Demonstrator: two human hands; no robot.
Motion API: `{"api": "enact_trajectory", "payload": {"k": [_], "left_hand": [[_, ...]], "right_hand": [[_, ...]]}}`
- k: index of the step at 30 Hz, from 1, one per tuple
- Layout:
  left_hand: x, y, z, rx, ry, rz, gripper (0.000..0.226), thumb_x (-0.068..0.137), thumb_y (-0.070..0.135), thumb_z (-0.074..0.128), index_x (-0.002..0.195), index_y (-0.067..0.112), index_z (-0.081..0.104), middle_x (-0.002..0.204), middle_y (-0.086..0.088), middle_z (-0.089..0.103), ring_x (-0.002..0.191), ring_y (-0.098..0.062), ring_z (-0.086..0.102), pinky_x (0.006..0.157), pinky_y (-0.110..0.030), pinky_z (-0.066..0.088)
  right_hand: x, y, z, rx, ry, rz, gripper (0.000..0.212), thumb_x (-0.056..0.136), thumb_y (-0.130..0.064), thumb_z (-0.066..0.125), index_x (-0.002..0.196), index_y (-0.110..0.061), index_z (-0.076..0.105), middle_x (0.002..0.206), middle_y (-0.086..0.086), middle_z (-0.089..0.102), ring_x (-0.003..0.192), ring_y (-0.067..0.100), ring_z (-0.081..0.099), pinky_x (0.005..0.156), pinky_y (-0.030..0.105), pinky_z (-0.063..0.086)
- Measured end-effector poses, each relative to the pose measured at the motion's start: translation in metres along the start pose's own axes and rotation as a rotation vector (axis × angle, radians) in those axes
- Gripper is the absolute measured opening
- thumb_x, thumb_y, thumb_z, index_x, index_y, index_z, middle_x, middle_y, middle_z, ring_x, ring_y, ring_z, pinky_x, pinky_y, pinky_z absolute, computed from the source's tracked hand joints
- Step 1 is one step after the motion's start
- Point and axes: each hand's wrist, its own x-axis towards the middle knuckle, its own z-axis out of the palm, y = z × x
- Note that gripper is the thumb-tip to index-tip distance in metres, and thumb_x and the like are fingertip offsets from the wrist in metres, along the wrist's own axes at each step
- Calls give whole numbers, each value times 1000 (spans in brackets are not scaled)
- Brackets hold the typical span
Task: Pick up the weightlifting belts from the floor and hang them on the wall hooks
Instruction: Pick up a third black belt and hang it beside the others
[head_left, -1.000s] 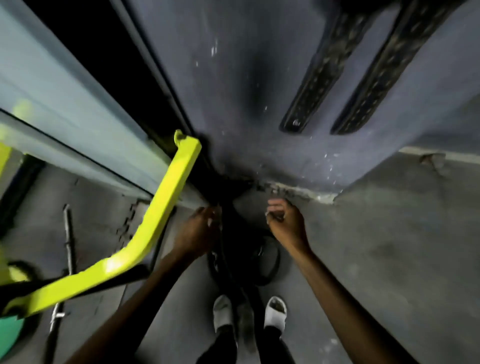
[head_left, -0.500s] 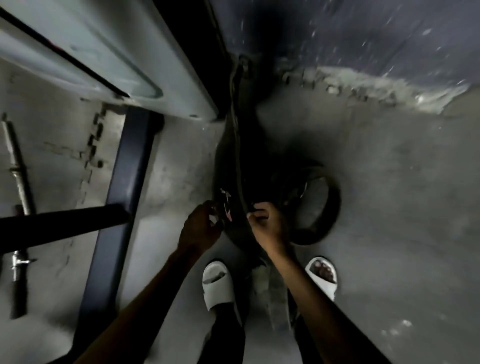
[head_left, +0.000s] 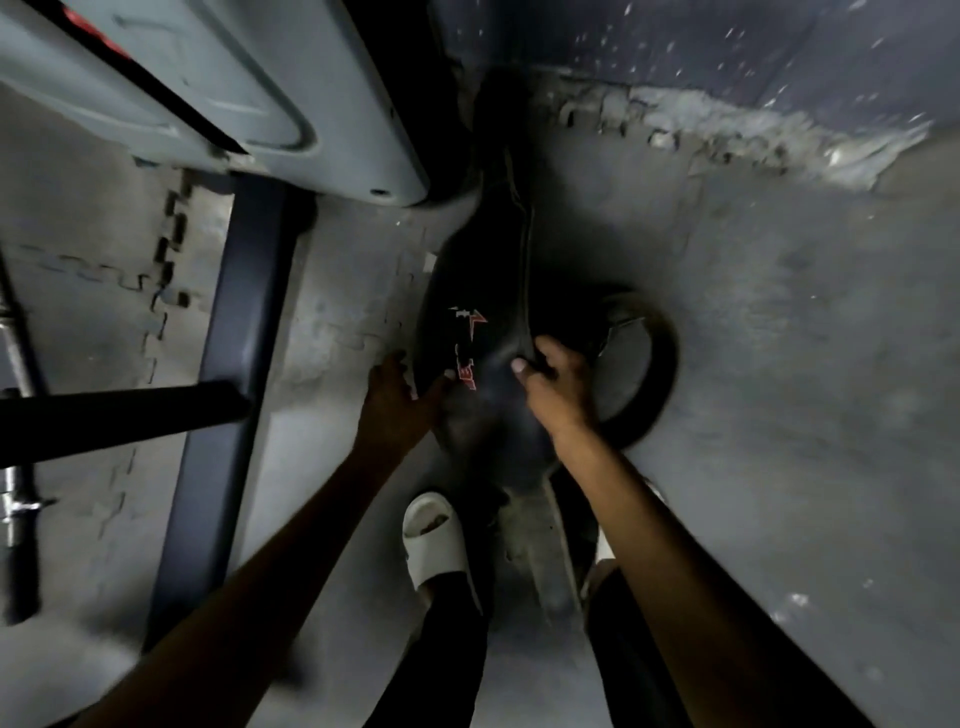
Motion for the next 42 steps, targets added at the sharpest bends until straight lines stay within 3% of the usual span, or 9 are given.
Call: {"api": "enact_trajectory", "payload": {"k": [4, 8, 12, 18, 21, 24, 33, 37, 42], "left_hand": [[-56, 93, -48, -380, -165, -8, 59, 85, 54, 67, 127, 12, 63, 114, -6, 73, 101, -14, 71, 77, -22, 57], [-118, 202, -96, -650, -264, 109, 41, 87, 36, 72, 111, 2, 72, 94, -9, 78, 84, -19, 76, 66, -24, 57], [-183, 295, -134, -658, -253, 233, 24, 89, 24, 71, 74, 5, 67, 53, 5, 68, 45, -4, 61, 44, -14, 47], [-299, 407, -218, -600, -277, 465, 35, 82, 30, 78, 105, 4, 75, 101, -15, 77, 89, -27, 75, 71, -32, 61], [-358, 462, -261, -560, -299, 599, 31, 83, 26, 78, 103, 3, 76, 97, -14, 78, 83, -25, 74, 76, -37, 62], [-411, 512, -301, -517, -279, 746, 33, 82, 25, 79, 104, 1, 74, 99, -14, 77, 83, -24, 74, 77, -33, 59], [-543, 576, -388, -501, -202, 1109, 23, 77, 14, 82, 99, 15, 75, 99, 1, 79, 92, -14, 73, 87, -28, 57], [-564, 566, -397, -451, -156, 1203, 23, 75, 13, 84, 94, 21, 74, 95, 9, 79, 90, -8, 72, 83, -23, 57], [-569, 566, -406, -263, -292, 1212, 41, 69, 31, 90, 88, 0, 72, 88, -4, 74, 81, -15, 64, 76, -32, 50]], "right_hand": [[-44, -86, -77, 214, -38, -55, 19, 94, 2, 62, 111, -5, 66, 107, 3, 71, 90, 11, 64, 79, 8, 51], [-89, -177, -153, 300, -20, -189, 18, 91, -1, 63, 104, -9, 72, 104, 7, 75, 95, 20, 65, 94, 39, 53], [-145, -261, -225, 401, 2, -262, 15, 85, -5, 65, 97, 4, 68, 90, 11, 67, 86, 20, 57, 84, 36, 46], [-258, -371, -315, 541, 21, -344, 37, 74, -16, 71, 99, 10, 63, 90, 16, 64, 86, 25, 57, 81, 38, 46], [-310, -427, -345, 649, 35, -387, 22, 87, -20, 74, 104, -6, 73, 95, 11, 75, 89, 24, 67, 86, 38, 53], [-359, -488, -368, 756, 112, -491, 27, 95, -10, 66, 116, 6, 62, 101, 12, 74, 91, 21, 67, 85, 32, 52], [-483, -658, -445, 847, 304, -810, 6, 87, -14, 65, 89, -13, 71, 91, 9, 72, 85, 21, 62, 81, 37, 49], [-538, -711, -468, 846, 359, -856, 30, 92, -4, 62, 66, -17, 57, 64, -4, 62, 61, 11, 54, 61, 24, 42], [-594, -756, -496, 736, 439, -975, 38, 93, -7, 61, 60, -20, 48, 66, -2, 49, 64, 13, 41, 57, 26, 32]]}}
